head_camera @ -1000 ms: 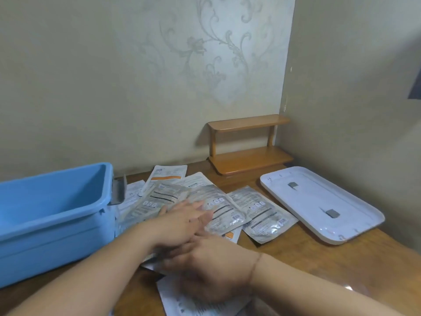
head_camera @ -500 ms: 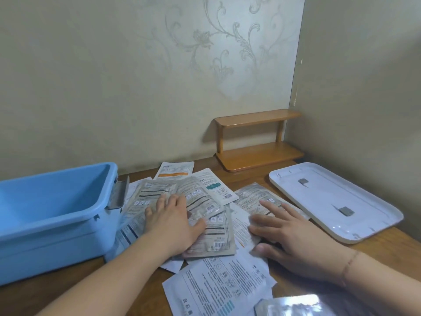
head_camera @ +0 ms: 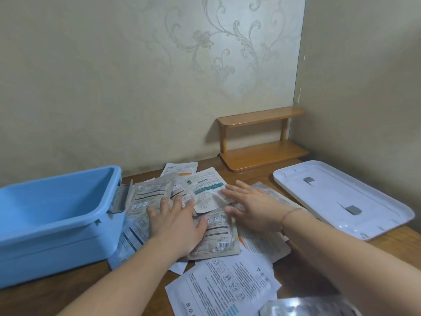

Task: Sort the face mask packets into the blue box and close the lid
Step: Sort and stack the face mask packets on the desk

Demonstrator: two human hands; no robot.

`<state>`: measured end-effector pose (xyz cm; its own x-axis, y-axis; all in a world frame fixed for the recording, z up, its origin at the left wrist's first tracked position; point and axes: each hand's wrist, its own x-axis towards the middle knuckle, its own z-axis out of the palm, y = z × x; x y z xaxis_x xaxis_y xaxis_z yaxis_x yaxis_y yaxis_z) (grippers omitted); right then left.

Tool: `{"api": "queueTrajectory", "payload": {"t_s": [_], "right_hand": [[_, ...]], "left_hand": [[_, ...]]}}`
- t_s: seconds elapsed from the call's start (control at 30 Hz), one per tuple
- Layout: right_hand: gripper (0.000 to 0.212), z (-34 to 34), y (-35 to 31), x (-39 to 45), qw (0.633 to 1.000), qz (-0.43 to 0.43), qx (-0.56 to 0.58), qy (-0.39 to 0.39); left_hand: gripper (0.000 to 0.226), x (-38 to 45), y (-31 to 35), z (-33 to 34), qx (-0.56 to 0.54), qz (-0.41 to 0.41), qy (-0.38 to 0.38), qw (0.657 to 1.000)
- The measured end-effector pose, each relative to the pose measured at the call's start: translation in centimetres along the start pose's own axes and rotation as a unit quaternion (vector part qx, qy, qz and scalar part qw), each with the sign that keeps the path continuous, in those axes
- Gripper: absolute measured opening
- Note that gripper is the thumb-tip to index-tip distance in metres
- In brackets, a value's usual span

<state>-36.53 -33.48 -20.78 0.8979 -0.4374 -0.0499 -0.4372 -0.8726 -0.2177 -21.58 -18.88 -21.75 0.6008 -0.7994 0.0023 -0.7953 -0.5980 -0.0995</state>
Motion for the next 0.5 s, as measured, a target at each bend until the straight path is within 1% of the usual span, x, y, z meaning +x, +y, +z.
{"api": "queueTrajectory", "payload": {"t_s": [0.03,0.07,0.13,0.2,0.3,0.37,0.43,0.5], "right_hand": [[0.058,0.3,-0.1,0.7,0.999,0.009,-0.014,-0.030],[0.057,0.4,0.0,0.9,0.998,0.026,-0.031,-0.044],[0.056,0.2,0.4,0.2,0.995,0.060,-0.077,-0.030],[0.061,-0.2,1.0,-1.5,0.989,0.075,-0.124,-0.004],[0.086,-0.3,2.1,-4.4,0.984,0.086,-0.153,0.029],[0.096,-0.2,2.5,-5.9,0.980,0.103,-0.160,0.055],[0.097,-0.2,2.5,-6.7,0.977,0.115,-0.165,0.067],[0.086,-0.5,1.9,-7.6,0.980,0.107,-0.150,0.080]], "left_hand": [[0.082,0.1,-0.2,0.1,0.001,-0.021,-0.012,1.000],[0.090,0.3,-0.4,0.1,-0.003,-0.041,-0.025,0.999],[0.103,0.5,-0.7,0.2,-0.019,-0.070,-0.049,0.996],[0.109,0.7,-0.8,0.3,-0.035,-0.083,-0.063,0.994],[0.105,0.9,-0.9,0.7,-0.056,-0.075,-0.065,0.994],[0.098,1.0,-0.7,0.7,-0.062,-0.057,-0.064,0.994],[0.096,1.1,-0.6,0.6,-0.056,-0.040,-0.063,0.996],[0.096,1.3,-0.2,0.4,-0.050,-0.021,-0.061,0.997]]}}
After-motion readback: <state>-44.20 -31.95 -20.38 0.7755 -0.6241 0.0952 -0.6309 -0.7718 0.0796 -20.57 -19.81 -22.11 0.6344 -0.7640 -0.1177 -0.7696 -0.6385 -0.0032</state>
